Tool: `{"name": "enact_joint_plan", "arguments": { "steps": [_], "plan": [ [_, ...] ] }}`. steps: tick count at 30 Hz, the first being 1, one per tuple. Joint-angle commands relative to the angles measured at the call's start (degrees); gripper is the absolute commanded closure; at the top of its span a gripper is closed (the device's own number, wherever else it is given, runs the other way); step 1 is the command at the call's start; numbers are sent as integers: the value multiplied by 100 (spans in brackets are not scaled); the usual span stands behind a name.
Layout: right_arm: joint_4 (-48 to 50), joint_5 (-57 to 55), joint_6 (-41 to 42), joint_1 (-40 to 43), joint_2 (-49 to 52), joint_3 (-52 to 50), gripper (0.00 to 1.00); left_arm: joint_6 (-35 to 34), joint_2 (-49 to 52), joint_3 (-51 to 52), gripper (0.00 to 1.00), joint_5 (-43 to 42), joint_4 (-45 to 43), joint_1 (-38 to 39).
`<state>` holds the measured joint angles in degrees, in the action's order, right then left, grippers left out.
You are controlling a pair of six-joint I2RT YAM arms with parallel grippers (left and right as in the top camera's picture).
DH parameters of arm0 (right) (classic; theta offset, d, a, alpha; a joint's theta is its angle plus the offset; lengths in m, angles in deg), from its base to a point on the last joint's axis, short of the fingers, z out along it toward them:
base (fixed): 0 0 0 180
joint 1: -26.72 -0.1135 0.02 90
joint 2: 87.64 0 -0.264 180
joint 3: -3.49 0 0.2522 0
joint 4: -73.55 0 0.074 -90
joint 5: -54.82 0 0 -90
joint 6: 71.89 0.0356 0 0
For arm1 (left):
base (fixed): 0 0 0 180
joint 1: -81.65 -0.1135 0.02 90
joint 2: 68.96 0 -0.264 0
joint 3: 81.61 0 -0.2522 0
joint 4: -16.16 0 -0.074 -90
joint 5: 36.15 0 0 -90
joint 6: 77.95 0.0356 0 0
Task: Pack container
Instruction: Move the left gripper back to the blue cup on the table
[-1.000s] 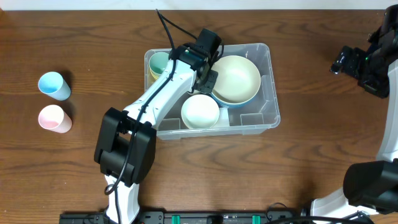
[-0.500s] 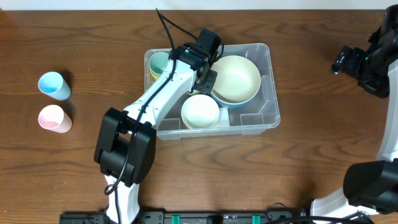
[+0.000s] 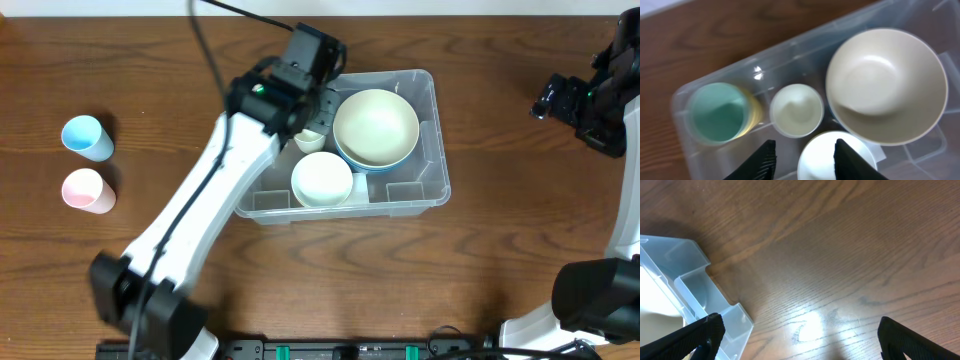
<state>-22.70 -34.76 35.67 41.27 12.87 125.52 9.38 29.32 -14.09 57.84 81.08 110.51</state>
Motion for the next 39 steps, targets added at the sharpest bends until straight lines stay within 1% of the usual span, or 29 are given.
{"name": "enact_joint_plan", "arguments": {
  "steps": [1,4,10,16,17,20,22,25,28,31,32,33,39],
  "plan": [
    [-4,0,63,7,-33,70,1,-20,-396,-118,56,678,234,-221],
    [-4,2,63,7,-33,70,1,-264,-614,-118,55,1014,516,-623],
    [-4,2,63,7,-33,70,1,-619,-654,-114,54,1023,964,-2000],
    [-4,2,63,7,-33,70,1,-831,-522,-76,52,815,907,-3224],
    [-4,2,63,7,-33,70,1,-890,-481,-76,49,804,874,-3392],
    [-4,2,63,7,-33,70,1,-1060,-295,-72,47,807,761,-3779],
    [-4,2,63,7,-33,70,1,-1228,-155,-72,42,809,664,-3976],
    [-2,2,61,7,-33,70,1,-1589,131,-72,41,807,492,-4264],
    [-4,2,63,7,-33,70,1,-1781,424,-72,41,807,273,-4450],
    [-4,0,63,7,-33,70,1,-1779,708,-72,41,809,105,-4559],
    [-4,2,63,7,-33,70,1,-1779,800,-72,39,811,50,-4592],
    [-4,2,63,7,-33,70,1,-1779,901,-72,35,813,-9,-4631],
    [-4,2,61,7,-33,70,1,-1622,1307,-72,35,811,-284,-4830]
  ]
}}
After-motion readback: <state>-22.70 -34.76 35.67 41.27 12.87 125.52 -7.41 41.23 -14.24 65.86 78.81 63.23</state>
